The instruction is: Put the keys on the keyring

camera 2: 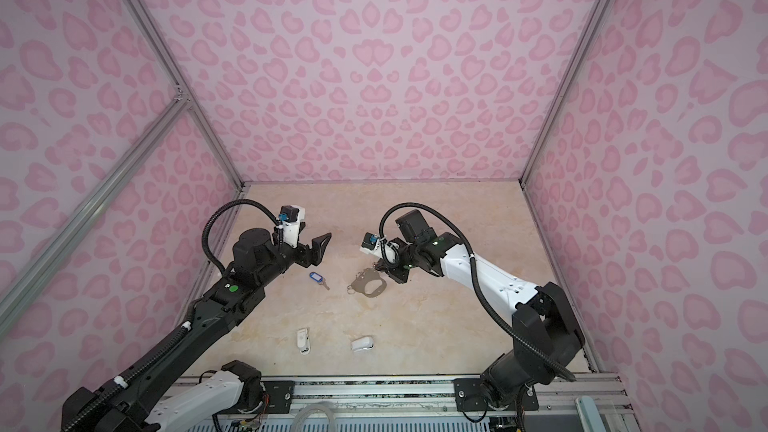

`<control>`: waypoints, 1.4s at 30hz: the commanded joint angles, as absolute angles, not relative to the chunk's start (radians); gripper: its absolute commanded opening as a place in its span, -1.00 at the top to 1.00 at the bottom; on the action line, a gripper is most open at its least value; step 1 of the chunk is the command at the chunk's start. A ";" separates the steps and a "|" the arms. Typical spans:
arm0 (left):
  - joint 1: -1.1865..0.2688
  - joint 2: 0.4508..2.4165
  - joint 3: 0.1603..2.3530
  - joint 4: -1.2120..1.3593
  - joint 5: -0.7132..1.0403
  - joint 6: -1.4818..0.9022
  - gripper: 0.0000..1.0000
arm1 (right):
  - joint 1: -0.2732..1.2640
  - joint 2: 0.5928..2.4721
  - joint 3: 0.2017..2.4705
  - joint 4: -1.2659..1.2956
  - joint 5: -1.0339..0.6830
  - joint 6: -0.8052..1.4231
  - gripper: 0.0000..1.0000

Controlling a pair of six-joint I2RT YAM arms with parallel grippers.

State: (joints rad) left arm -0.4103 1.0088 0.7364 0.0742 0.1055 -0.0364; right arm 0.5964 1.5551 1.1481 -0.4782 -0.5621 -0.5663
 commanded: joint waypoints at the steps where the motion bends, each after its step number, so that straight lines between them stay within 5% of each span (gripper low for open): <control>1: -0.408 1.007 0.747 0.063 0.110 -0.074 -0.73 | 0.557 1.596 1.142 -0.546 -0.542 -0.609 1.00; 33: -0.409 1.250 0.837 0.247 0.061 0.100 -0.95 | 0.402 1.636 0.938 -0.705 -0.040 -0.680 1.00; 42: -0.408 1.289 0.876 0.224 0.070 0.122 -0.95 | 0.360 1.552 0.910 -0.666 -0.016 -0.683 0.50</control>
